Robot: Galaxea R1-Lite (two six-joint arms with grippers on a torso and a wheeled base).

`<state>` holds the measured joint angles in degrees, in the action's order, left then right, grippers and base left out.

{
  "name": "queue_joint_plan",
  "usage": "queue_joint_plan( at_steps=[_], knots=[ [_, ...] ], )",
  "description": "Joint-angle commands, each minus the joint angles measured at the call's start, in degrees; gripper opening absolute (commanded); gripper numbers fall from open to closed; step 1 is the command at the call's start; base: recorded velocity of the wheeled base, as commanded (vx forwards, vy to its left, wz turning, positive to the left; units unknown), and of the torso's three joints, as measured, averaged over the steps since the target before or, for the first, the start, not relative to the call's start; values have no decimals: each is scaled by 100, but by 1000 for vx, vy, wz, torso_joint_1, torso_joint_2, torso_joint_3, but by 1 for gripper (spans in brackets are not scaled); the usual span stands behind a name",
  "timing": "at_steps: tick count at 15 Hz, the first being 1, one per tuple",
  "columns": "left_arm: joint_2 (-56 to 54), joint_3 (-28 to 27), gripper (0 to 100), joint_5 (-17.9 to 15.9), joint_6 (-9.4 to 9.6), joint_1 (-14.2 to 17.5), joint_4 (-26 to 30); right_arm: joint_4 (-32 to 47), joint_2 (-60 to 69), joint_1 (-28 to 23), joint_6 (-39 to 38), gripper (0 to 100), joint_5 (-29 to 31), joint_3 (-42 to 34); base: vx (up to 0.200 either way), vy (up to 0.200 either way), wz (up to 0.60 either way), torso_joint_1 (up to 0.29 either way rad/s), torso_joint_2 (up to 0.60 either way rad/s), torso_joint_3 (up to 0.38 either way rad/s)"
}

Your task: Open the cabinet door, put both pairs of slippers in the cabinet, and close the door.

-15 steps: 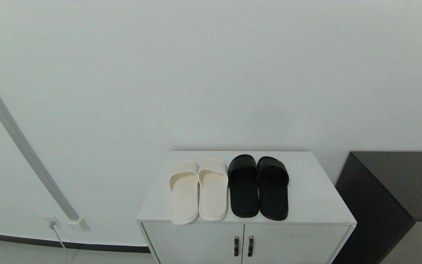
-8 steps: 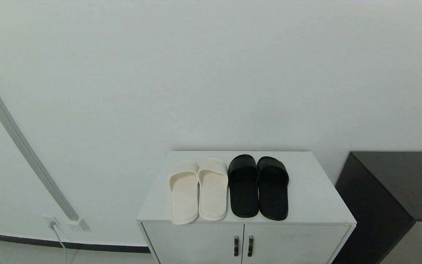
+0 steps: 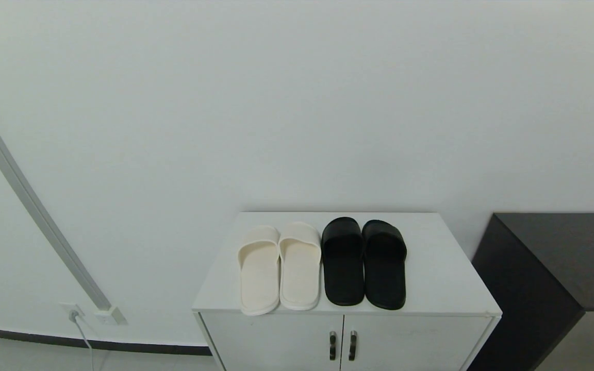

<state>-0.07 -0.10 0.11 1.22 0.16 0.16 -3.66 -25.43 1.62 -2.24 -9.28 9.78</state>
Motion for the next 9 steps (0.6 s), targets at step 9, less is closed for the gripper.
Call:
queue_joint_plan(
  at_steps=[9],
  knots=[
    [7, 1, 0, 7, -8, 2, 2, -1041, -3460, 3582, -1393, 100, 1631, 1703, 0, 0, 0, 0, 0, 0]
  ],
)
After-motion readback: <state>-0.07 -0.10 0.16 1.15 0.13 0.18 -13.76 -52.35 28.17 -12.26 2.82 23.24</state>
